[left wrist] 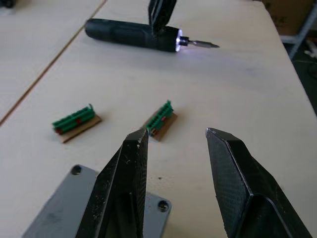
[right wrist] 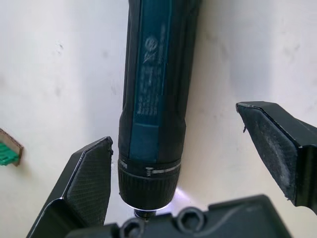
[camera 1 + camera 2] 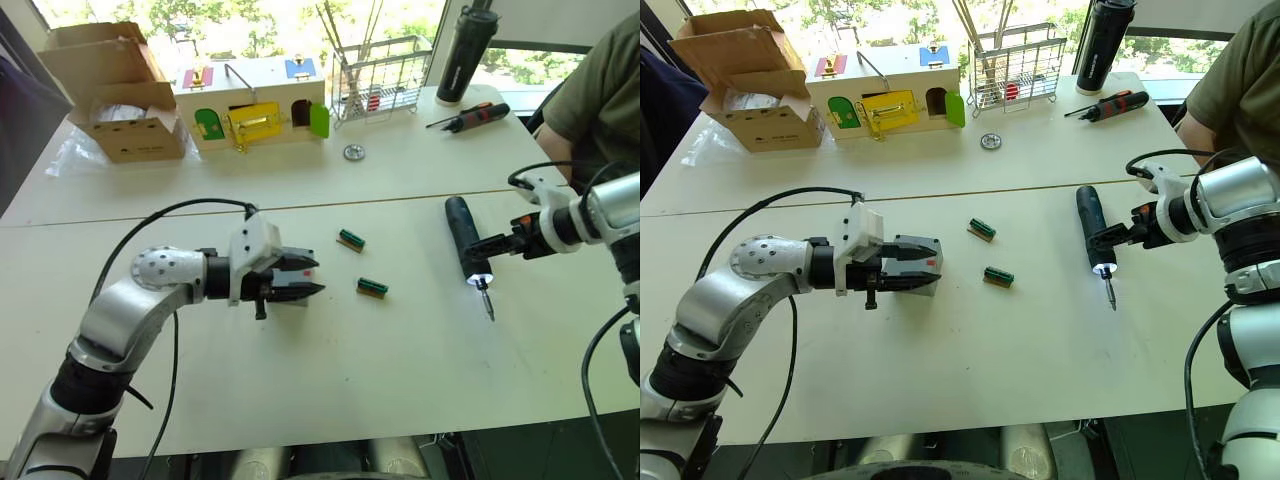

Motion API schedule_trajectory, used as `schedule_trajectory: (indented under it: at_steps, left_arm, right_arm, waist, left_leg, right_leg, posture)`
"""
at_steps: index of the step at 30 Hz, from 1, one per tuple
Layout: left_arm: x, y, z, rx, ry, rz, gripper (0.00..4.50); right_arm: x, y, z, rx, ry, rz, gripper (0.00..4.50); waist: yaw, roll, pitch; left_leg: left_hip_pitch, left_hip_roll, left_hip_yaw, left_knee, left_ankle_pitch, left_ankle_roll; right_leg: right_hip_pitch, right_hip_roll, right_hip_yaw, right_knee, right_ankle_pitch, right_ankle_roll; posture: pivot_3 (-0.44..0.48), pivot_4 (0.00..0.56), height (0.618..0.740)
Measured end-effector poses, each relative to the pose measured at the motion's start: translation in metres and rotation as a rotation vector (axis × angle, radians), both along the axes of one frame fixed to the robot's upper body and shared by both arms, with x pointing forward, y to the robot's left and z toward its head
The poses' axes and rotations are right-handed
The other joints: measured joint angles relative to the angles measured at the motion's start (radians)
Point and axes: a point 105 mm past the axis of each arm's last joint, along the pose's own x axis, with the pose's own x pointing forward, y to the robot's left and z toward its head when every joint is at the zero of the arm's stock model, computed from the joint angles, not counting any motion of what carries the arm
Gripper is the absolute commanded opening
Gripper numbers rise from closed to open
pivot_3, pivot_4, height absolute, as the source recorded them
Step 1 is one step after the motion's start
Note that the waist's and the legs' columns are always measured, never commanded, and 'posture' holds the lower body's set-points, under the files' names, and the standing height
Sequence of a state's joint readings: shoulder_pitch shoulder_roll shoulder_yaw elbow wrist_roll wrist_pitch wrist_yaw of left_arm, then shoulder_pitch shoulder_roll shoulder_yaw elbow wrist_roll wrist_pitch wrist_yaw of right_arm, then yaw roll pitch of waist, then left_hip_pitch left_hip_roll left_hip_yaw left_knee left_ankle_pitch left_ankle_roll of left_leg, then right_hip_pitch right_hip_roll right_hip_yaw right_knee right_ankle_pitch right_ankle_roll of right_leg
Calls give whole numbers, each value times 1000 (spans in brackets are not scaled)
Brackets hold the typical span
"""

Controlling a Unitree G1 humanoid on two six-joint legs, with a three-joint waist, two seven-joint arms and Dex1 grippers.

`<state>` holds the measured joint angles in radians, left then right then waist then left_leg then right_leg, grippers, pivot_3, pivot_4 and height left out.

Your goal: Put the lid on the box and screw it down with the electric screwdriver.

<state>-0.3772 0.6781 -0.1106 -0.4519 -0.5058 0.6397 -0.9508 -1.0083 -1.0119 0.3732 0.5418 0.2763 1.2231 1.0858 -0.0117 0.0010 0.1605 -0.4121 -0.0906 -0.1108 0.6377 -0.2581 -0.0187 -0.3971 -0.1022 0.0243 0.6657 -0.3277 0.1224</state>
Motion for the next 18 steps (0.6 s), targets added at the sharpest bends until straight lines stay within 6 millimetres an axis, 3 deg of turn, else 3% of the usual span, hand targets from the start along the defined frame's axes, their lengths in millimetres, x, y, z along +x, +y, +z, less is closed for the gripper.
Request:
schedule_trajectory:
  at_steps: [3,7,11,15,18]
  left_arm:
    - [6,13,3,-36,45,55,1874]
    - [19,48,8,-81,132,210,1874]
    - [7,77,1,-99,267,285,1874]
    - [-11,102,-17,-35,387,340,1874]
    - [-20,118,-20,-2,437,371,1874]
  right_arm:
    - [-1,-3,13,-7,-68,17,4454]
    - [-2,5,39,3,-239,80,4454]
    - [-15,47,61,168,-506,236,4454]
    - [-57,94,36,363,-591,395,4454]
    - [-98,110,3,457,-446,495,4454]
  waist:
    - [1,0,0]
    - [0,0,0]
    - [-5,-1,0]
    - [6,-1,-1]
    - [21,-1,0]
  left_leg:
    - [0,0,0,0,0,0]
    - [0,0,-1,0,0,0]
    - [0,1,-2,-1,-1,1]
    - [0,1,-5,0,0,0]
    - [0,0,-4,5,-1,1]
  right_leg:
    - [0,0,0,1,0,0]
    - [0,0,0,1,0,0]
    - [0,1,-1,1,0,0]
    - [2,0,-2,2,0,0]
    - [5,0,-2,1,0,0]
  posture:
    - [0,150,740]
    - [0,150,740]
    - [0,150,740]
    - [0,150,740]
    - [0,150,740]
